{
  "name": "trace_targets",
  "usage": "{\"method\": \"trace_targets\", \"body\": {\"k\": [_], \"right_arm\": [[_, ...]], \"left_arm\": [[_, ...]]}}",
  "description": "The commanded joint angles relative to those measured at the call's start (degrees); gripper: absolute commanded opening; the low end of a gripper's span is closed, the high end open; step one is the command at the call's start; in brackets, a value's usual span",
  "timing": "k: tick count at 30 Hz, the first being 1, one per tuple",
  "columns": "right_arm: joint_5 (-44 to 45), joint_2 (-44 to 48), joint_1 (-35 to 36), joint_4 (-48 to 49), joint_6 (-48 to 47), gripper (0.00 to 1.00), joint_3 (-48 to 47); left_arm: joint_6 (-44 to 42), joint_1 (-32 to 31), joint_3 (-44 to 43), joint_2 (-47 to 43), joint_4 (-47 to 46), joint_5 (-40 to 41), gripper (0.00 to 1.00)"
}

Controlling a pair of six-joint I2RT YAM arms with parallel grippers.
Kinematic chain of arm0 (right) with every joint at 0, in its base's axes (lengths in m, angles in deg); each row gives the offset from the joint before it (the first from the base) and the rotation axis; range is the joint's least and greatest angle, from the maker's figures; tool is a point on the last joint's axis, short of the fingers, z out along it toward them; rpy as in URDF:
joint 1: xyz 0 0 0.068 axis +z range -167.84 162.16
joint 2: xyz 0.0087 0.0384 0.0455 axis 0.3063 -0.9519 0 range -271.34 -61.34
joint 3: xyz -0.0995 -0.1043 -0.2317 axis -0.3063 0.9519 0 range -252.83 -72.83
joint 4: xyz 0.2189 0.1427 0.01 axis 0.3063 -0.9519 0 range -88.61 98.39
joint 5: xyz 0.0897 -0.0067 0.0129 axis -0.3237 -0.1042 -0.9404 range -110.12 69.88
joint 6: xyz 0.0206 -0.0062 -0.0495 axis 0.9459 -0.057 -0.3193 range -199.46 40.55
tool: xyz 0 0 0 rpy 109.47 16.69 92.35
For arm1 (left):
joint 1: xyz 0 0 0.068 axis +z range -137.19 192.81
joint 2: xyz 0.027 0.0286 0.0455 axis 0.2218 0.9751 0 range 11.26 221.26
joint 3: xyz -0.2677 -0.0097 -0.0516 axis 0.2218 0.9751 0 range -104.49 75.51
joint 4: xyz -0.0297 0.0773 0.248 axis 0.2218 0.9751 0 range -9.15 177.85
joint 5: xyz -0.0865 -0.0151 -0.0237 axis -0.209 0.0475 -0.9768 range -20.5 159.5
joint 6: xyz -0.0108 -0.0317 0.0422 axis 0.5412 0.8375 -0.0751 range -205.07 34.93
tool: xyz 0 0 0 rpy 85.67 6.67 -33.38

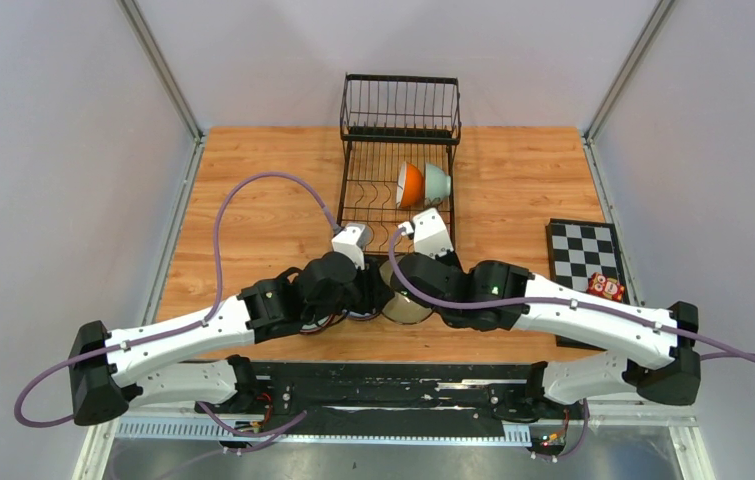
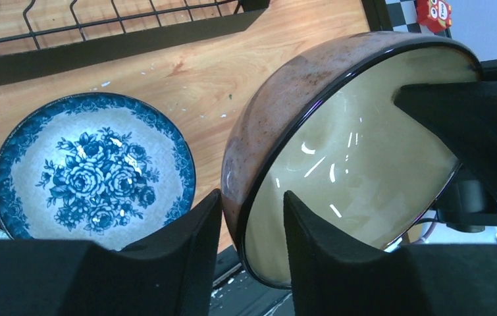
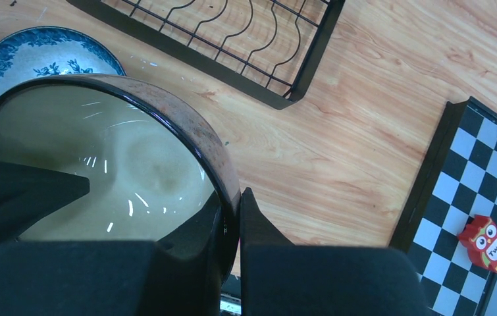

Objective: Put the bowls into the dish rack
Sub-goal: Place the bowl in the dish rack.

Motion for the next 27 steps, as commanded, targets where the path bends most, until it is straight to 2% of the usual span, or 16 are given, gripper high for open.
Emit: {"method": "trace_targets", "body": {"k": [1, 8, 10, 14, 19, 27], "right_arm": [[6.82, -0.16, 1.91, -0.68, 1.92, 0.03, -3.84], [8.50, -0.96, 3.55, -1.08, 2.13, 0.03, -4.96], [8.50, -1.01, 3.97, -1.10, 2.17, 0.03, -5.15], [6.60, 0.19, 4.13, 0.52, 0.92, 0.03, -3.99], [3.69, 4.84, 4.12, 5.79, -1.19, 0.12, 0.05], [-1.68, 11.62, 3.97, 13.56, -5.29, 0.48, 5.27]], "left_arm": [[1.01, -0.42, 0.90, -0.15, -2.12, 1.54, 0.38], [1.06, -0.44, 1.30, 0.08, -3.06, 1.20, 0.14], [1.29, -0.43, 1.58, -0.10, -3.35, 1.35, 0.00], [0.87, -0.41, 2.53, -1.40, -5.15, 1.92, 0.00], [0.16, -0.33, 2.40, -2.27, -5.77, 2.68, 0.00], [-1.19, 0.65, 3.38, -3.81, -8.17, 1.36, 0.00]]}}
